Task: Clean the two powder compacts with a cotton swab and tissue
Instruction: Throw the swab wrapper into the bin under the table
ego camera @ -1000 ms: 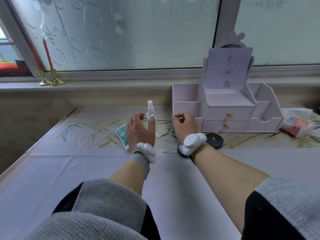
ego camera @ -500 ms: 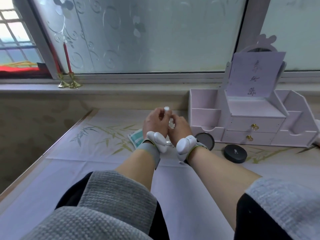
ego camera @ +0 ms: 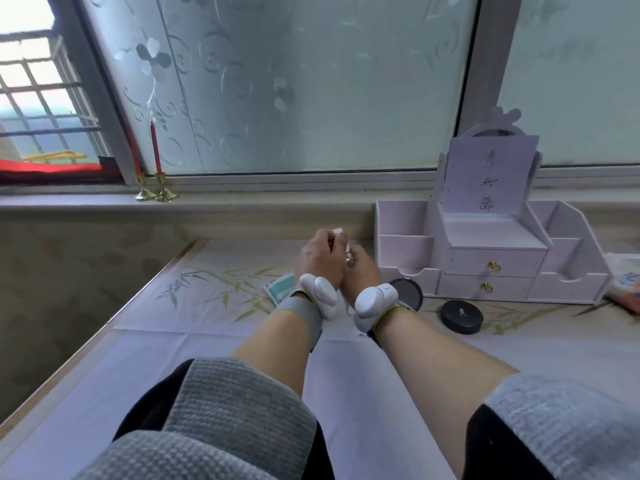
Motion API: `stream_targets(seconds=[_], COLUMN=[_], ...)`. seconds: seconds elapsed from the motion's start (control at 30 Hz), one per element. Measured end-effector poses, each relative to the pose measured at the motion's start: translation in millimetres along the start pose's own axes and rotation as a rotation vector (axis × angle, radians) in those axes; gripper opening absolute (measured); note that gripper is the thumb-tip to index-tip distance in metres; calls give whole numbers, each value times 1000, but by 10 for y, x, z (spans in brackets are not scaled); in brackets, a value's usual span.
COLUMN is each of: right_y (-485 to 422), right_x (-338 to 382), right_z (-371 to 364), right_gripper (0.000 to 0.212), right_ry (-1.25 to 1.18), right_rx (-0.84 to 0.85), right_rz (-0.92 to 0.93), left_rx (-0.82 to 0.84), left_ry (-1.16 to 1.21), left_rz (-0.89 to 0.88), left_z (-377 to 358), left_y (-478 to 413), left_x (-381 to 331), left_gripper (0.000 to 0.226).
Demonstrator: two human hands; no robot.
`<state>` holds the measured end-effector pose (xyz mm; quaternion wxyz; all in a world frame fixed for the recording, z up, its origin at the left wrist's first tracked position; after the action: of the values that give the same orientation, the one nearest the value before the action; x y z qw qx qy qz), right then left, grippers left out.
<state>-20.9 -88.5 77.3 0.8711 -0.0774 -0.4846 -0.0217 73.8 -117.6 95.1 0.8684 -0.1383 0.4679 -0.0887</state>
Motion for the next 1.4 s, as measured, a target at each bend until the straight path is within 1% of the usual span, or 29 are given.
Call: stream_targets(seconds=[0.03,0.13,0.17,0.23,0.27,0.3,0.33,0.43,0.5,0.6,0.7,0.77,0.87,0.93,1.0,1.1,1.2,1.27,1.4], right_y=[76,174,214,352,421,505,531,557,548,556,533,486,416,353,303,227,169,129,71], right_x=[44,16,34,35,-14,-43,-112,-196,-197,-189,-211,-245,-300,-331,-327,-365,-410,-434,-466], right_z=[40,155,170,107,58,51,54,99,208,321,394,440,476,511,535,570,581,587,668], right_gripper=[13,24,26,31,31,31,31,25,22,20,17,19,19,19,20,20,20,19,18], right_ry=[17,-30,-40,-22,-42,-75,-112,-132,-151,-125,-72,-67,-62,-20,37,56,47,15,-19], right_rx=[-13,-101,-107,-74,-76,-105,-144,-183,-208,-241,-268,-283,-300,-312,-300,-285,-290,-287,-281], right_rz=[-1,-69,-61,-31,-39,-55,-89,-117,-102,-47,-45,-50,-58,-53,-30,-16,-13,-12,0], left_rx=[6,4,-36,-200,-281,-311,-304,-241,-205,-138,-95,-55,-44,-20,40,165,261,281,302], left_ry=[-11,29,107,300,339,320,291,216,207,141,105,70,31,19,-25,-222,-407,-471,-533], left_rz=[-10,-11,18,94,117,123,116,72,87,118,156,205,254,282,290,231,117,85,78], left_z=[8,0,11,165,280,372,430,497,424,251,150,85,42,-2,-49,-206,-392,-479,-594], left_y=[34,147,151,139,109,62,14,0,83,237,362,414,427,389,347,275,223,168,62], left_x=[-48,-157,-181,-254,-294,-344,-393,-342,-135,150,288,344,412,459,501,495,396,379,409], left_gripper=[31,29,29,33,37,39,40,42,45,34,25,27,30,30,33,35,26,22,20])
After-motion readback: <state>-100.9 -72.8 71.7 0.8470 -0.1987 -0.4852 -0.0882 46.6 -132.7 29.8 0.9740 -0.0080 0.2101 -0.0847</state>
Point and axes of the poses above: each hand's wrist, its own y-axis away from the middle knuckle, its own z-axis out of the back of the hand, x = y × z, the point moved 6 cm from there along -y, towards the middle knuckle, and after that the axes turned 6 degrees about x, right-handed, at the moved point
